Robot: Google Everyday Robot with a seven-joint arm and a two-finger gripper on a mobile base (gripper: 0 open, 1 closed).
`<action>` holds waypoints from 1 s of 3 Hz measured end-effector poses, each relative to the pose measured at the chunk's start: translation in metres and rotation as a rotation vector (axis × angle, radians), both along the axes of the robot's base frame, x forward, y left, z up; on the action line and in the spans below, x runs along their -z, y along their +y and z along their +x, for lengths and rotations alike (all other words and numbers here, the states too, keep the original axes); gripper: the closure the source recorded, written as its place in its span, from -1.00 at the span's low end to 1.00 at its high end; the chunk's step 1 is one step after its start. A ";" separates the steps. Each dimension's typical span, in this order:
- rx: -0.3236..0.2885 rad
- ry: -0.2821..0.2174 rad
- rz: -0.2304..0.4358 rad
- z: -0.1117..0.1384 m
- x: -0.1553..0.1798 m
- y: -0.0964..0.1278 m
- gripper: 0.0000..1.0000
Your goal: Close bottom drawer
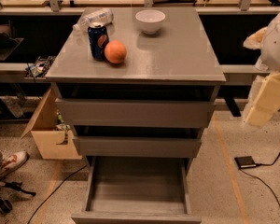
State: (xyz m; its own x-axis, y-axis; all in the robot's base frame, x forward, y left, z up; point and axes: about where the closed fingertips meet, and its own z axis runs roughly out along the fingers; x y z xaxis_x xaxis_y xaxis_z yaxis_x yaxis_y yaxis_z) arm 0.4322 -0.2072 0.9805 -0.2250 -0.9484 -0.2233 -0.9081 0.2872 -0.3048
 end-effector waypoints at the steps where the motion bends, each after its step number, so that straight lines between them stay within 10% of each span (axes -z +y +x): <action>1: 0.068 0.100 0.013 -0.007 0.058 -0.007 -1.00; 3: 0.208 0.277 0.005 -0.037 0.178 -0.027 -1.00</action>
Offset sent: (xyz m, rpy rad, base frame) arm -0.0392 -0.0310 -0.1986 -0.0003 0.3374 -0.2315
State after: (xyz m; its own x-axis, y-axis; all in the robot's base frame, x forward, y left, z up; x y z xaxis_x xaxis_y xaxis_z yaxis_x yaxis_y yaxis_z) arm 0.3948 -0.2341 0.8029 -0.4664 -0.8748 -0.1311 -0.8779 0.4760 -0.0530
